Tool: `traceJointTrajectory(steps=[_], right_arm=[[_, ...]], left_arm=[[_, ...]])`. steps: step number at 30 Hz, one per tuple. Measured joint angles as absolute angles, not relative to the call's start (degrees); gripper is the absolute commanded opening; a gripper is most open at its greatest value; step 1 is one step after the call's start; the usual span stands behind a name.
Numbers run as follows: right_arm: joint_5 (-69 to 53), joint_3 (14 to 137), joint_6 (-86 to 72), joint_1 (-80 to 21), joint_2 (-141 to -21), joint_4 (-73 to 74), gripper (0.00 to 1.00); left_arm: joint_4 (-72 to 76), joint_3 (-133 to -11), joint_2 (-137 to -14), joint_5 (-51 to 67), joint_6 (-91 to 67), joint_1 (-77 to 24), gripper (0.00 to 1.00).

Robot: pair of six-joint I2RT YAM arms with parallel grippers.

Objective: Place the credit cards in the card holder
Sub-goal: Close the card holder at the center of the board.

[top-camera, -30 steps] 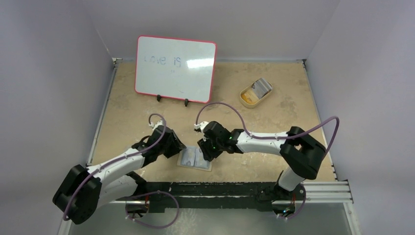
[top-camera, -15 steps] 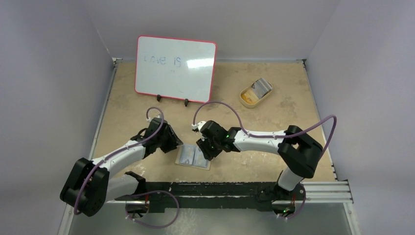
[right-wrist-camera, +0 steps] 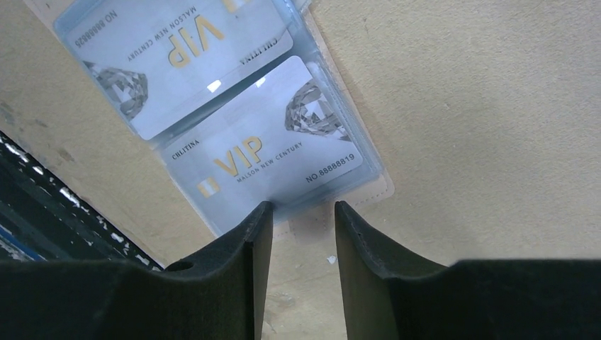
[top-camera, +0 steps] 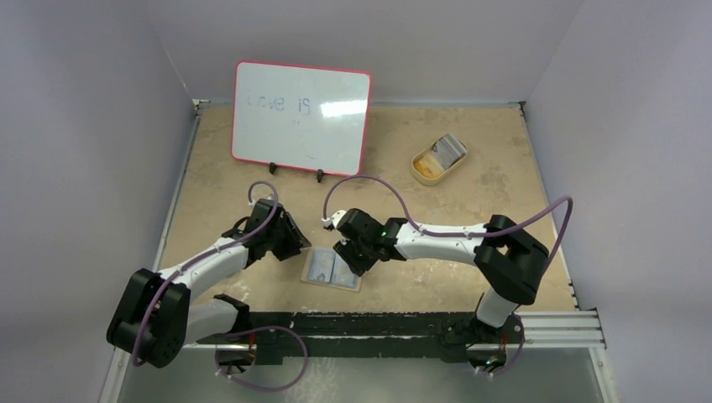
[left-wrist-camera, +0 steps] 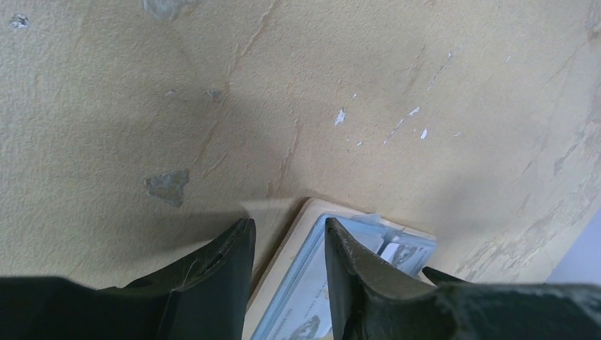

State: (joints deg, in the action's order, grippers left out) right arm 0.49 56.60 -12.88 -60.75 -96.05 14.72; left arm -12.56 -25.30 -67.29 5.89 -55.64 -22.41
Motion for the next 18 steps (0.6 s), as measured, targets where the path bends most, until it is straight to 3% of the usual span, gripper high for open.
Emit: traceJointTrajectory(steps=[18], right_arm=[[0.5,60.8,-7.6,-60.8,-99.1,21.2,0.40]], left_arm=[[-12.5,-25.5,-67.5,7.5,-55.4,-21.9,0.41]])
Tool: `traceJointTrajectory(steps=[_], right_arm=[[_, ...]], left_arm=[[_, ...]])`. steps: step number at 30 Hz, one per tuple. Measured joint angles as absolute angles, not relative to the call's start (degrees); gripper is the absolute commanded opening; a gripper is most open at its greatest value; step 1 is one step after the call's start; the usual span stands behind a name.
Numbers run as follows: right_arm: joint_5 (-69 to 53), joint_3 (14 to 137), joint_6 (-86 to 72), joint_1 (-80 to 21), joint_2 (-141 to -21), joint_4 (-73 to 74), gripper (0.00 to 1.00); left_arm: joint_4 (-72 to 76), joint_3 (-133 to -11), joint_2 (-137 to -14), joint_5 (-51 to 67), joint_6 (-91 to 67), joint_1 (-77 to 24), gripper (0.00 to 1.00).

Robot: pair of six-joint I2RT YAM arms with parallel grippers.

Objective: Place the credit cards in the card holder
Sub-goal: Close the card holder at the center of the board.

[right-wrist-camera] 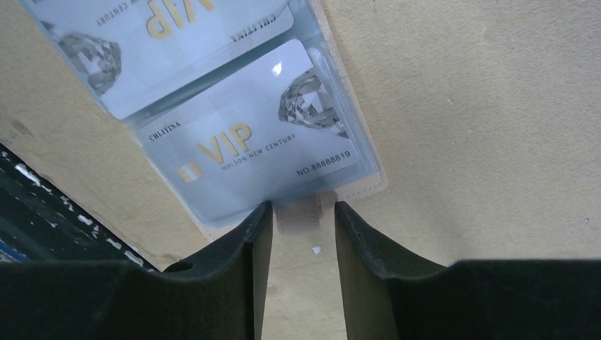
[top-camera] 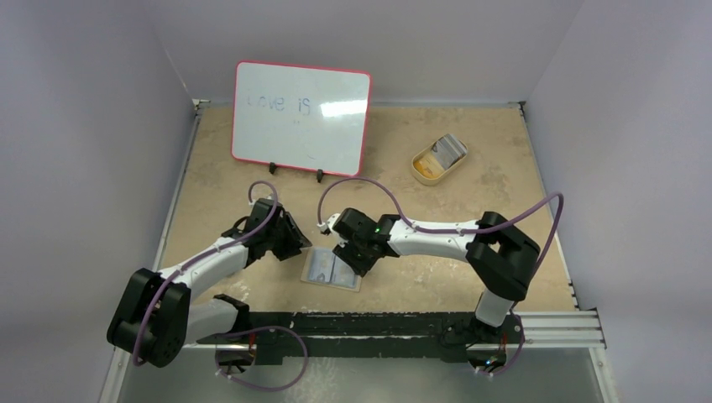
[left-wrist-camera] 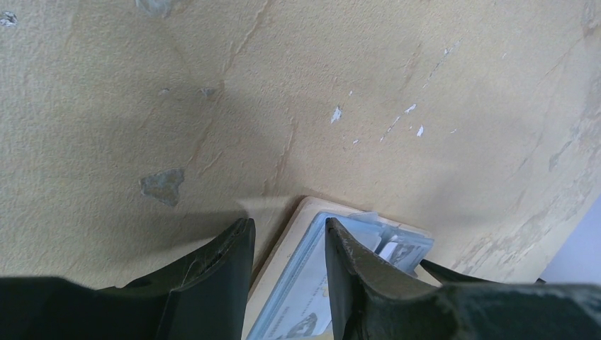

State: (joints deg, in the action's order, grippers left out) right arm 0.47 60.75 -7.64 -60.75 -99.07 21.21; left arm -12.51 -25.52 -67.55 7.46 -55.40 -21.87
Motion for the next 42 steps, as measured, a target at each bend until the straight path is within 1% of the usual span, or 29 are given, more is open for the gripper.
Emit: traceJointTrajectory(steps=[4,14,17,22,25,29,32,37,42], right_arm=[[0.5,60.8,-6.2,-60.8,-99.1,22.9,0.42],[0.4,60.9,-4.8,-60.8,-99.7,23.7,0.41],[0.2,61.7,-4.6,-60.8,-100.7,23.9,0.37],[0.0,62.6,-4.5,-60.8,-101.5,22.5,0.22],[0.1,62.5,-5.4,-60.8,-101.4,21.1,0.19],[0.6,60.4,-8.2,-60.6,-99.4,16.3,0.17],[1.1,56.4,-10.5,-60.3,-96.8,10.0,0.16],[3.7,49.1,-13.2,-60.3,-94.0,0.3,0.14],[5.9,44.2,-15.5,-60.2,-92.0,-7.6,0.14]], left_arm=[[-12.5,-25.5,-67.6,7.4,-55.4,-21.9,0.40],[-12.4,-25.5,-67.7,7.5,-55.4,-21.9,0.41],[-12.1,-25.5,-67.9,7.5,-55.5,-21.9,0.41],[-11.3,-25.5,-68.3,7.5,-55.5,-21.9,0.41],[-11.5,-26.1,-69.1,7.5,-55.4,-21.6,0.41],[-12.3,-29.0,-72.5,7.3,-54.5,-19.4,0.44],[-13.7,-31.1,-74.0,5.8,-53.4,-17.8,0.46],[-18.2,-32.9,-73.3,-0.3,-51.4,-17.3,0.43],[-20.7,-32.9,-73.1,-1.8,-51.4,-17.3,0.43]])
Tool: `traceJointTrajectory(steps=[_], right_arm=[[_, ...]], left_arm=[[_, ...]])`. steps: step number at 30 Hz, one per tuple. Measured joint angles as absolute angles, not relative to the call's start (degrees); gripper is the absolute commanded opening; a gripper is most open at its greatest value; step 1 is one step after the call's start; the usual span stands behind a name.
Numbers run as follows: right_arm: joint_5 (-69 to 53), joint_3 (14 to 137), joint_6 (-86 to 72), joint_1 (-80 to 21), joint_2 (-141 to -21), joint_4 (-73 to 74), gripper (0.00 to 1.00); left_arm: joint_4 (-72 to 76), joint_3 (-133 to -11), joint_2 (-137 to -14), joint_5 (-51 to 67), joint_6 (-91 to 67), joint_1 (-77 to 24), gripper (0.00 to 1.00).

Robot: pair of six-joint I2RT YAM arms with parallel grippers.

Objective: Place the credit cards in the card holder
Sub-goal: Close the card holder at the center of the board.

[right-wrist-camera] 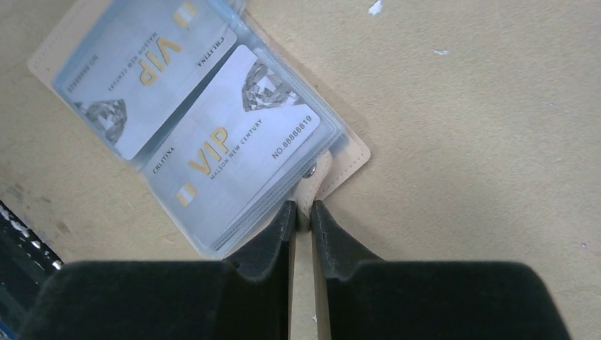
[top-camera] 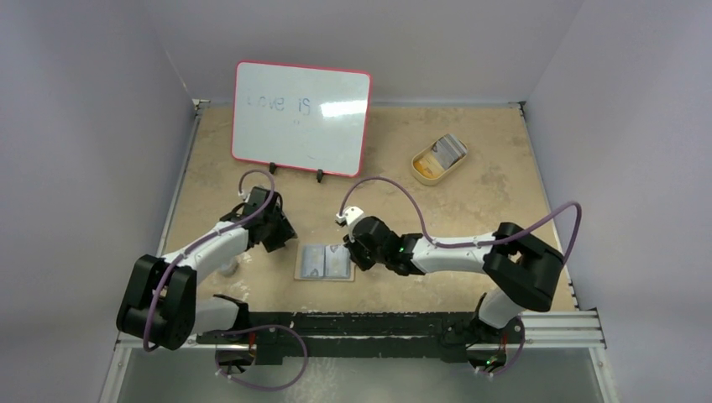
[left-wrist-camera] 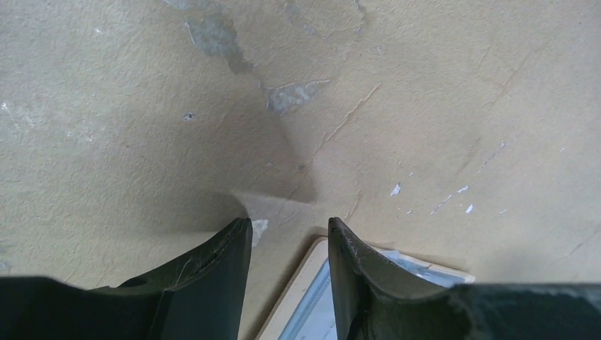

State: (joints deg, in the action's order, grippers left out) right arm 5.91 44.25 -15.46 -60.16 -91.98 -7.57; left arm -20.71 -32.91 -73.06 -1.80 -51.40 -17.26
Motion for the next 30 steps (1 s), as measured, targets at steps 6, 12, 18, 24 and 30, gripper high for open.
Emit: traceJointTrajectory(steps=[6,12,18,24,30], right_arm=[[6.7,36.5,-18.1,-58.9,-86.5,-17.8,0.13],[6.7,33.6,-20.1,-57.7,-85.4,-23.2,0.13],[7.0,32.9,-21.7,-57.7,-85.5,-26.2,0.13],[7.8,32.4,-22.5,-57.7,-86.7,-27.3,0.13],[8.2,31.9,-23.5,-57.4,-87.7,-28.8,0.13]], left_arm=[[-19.7,-30.6,-70.9,1.2,-52.9,-17.3,0.45],[-19.1,-28.3,-68.5,3.0,-55.1,-17.3,0.37],[-16.0,-25.0,-65.8,6.3,-58.3,-17.3,0.44],[-6.3,-15.0,-57.7,15.3,-66.9,-17.2,0.46],[-0.5,-10.3,-53.5,20.2,-74.0,-17.0,0.47]])
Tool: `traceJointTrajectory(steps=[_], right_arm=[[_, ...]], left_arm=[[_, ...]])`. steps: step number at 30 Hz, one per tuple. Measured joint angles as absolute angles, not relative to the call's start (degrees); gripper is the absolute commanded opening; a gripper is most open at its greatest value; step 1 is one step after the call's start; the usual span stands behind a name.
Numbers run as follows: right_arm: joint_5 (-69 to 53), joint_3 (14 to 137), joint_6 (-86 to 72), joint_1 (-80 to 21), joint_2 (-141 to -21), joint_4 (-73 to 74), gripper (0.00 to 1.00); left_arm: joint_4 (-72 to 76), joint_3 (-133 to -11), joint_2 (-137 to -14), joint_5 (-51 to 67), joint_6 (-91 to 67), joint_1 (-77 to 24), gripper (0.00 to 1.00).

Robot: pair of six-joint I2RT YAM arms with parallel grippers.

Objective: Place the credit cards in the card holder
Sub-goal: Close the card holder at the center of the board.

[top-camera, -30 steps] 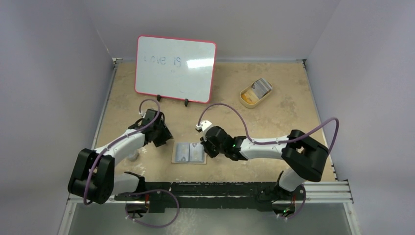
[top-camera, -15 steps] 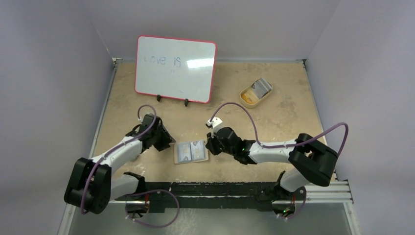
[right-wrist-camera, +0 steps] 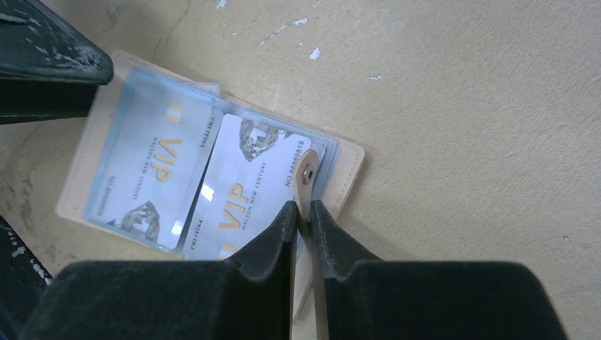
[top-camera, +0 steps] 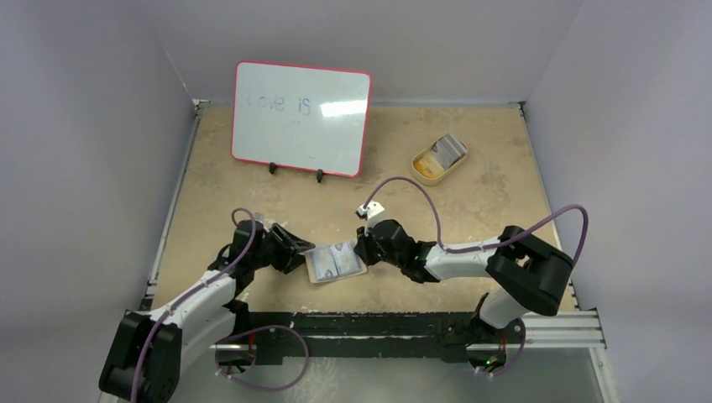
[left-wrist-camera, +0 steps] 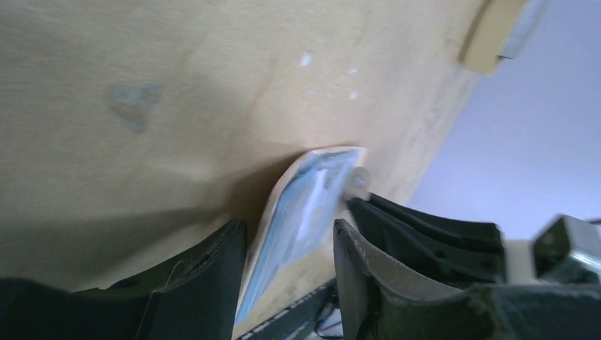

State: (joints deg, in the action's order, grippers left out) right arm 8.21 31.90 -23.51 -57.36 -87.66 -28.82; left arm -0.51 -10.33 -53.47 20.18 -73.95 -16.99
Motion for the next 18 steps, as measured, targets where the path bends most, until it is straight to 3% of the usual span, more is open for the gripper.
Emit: traceJointTrajectory(steps=[10,18], right_arm=[[6.9,30.5,-26.6,-57.4,-90.6,-36.4,0.13],[5.0,30.4,-26.2,-56.8,-90.8,-41.5,0.20]], left_arm=[[18.6,-7.0,-54.6,26.0,-85.4,-19.8,0.37],[11.8,-14.0,-57.8,24.3,-79.3,-21.7,0.28]])
